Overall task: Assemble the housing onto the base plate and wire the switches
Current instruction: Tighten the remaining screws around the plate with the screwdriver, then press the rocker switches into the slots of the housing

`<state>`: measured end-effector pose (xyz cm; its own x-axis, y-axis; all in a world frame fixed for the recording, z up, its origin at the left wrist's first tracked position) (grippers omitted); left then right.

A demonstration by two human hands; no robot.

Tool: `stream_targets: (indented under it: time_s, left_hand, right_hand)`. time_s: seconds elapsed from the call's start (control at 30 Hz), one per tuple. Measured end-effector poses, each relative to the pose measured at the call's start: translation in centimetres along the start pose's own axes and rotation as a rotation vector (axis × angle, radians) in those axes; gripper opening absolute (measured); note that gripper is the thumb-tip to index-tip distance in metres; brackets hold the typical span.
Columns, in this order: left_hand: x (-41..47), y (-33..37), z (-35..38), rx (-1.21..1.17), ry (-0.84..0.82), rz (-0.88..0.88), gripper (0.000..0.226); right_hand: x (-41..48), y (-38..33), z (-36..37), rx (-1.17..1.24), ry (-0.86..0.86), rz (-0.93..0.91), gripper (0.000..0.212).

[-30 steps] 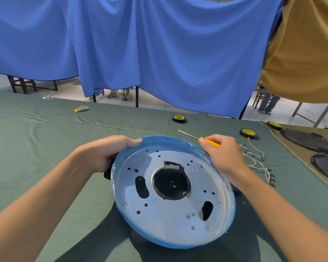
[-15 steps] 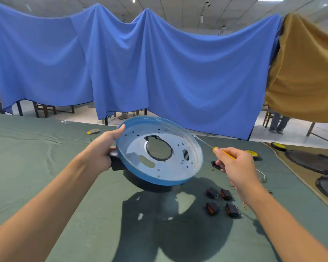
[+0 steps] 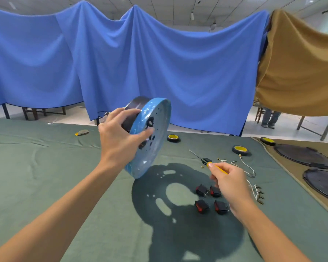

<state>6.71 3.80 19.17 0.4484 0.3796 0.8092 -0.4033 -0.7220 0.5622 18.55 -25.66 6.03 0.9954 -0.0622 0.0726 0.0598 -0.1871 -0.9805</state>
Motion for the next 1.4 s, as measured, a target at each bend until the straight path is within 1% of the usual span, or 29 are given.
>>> stream_targets:
  time_s: [0.1, 0.2, 0.3, 0.4, 0.47, 0.57, 0.67, 0.77, 0.83, 0.9, 0.97, 1.07, 1.2, 1.27, 1.4]
  left_hand:
    - [-1.6, 1.6, 1.8, 0.268, -0.015, 0.250, 0.048]
    - [-4.2, 2.8, 3.8, 0.410, -0.052, 0.501, 0.042]
    - [-6.7, 3.4, 5.3, 0.503, -0.062, 0.706, 0.036]
    - [-8.8, 3.2, 6.7, 0.548, -0.124, 0.814, 0.035]
    - [-9.9, 2.5, 7.6, 0.554, -0.205, 0.827, 0.036]
    - [-11.0, 1.1, 8.8, 0.547, -0.321, 0.809, 0.036]
    - [-12.2, 0.0, 9.7, 0.535, -0.413, 0.856, 0.030]
    - [-13.4, -0.7, 10.1, 0.546, -0.445, 0.941, 0.023]
    - [-13.6, -1.1, 10.2, 0.544, -0.446, 0.955, 0.020]
    - [-13.5, -1.5, 10.1, 0.531, -0.443, 0.929, 0.028]
    - [-13.2, -1.9, 9.8, 0.506, -0.452, 0.892, 0.042]
    - [-12.7, -2.4, 9.5, 0.516, -0.501, 0.864, 0.057]
    - [-12.1, -3.4, 9.2, 0.564, -0.592, 0.817, 0.083]
    - [-12.0, -3.7, 9.1, 0.569, -0.618, 0.806, 0.086]
    - [-12.1, -3.7, 8.9, 0.572, -0.636, 0.803, 0.086]
  right_hand:
    - [0.5, 0.7, 0.1, -0.040, 0.007, 0.004, 0.016]
    - [0.9, 0.8, 0.1, -0.127, 0.023, -0.030, 0.016]
    - [1.1, 0.3, 0.1, -0.334, 0.075, -0.131, 0.013]
    - [1.3, -0.1, 0.5, -0.550, 0.121, -0.247, 0.016]
    - [1.7, -0.2, 0.8, -0.630, 0.130, -0.283, 0.017]
    - [2.7, 0.0, 1.5, -0.723, 0.107, -0.285, 0.018]
    - [3.5, -0.1, 2.3, -0.784, 0.089, -0.286, 0.017]
    - [3.8, 0.1, 3.3, -0.840, 0.073, -0.305, 0.016]
    - [4.1, 0.5, 3.8, -0.874, 0.078, -0.312, 0.017]
    - [4.4, 1.0, 4.0, -0.907, 0.093, -0.313, 0.017]
    - [4.7, 1.2, 4.5, -0.944, 0.084, -0.331, 0.014]
    - [5.2, 1.7, 4.9, -0.976, 0.047, -0.318, 0.010]
    - [5.6, 2.3, 4.9, -0.973, 0.044, -0.314, 0.014]
    - [5.7, 2.4, 4.8, -0.968, 0.052, -0.325, 0.014]
    - [6.1, 2.7, 4.5, -0.946, 0.040, -0.320, 0.012]
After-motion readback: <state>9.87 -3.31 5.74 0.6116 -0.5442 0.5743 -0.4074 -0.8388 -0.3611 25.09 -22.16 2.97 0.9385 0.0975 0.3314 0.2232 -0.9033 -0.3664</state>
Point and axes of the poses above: each hand's wrist, its own x-axis towards the middle knuckle, its own z-axis out of the palm, y = z × x, the point moved 10 cm from there along x, towards the middle knuckle, and after that the axes turned 9 degrees about z, right-handed, at the moved point
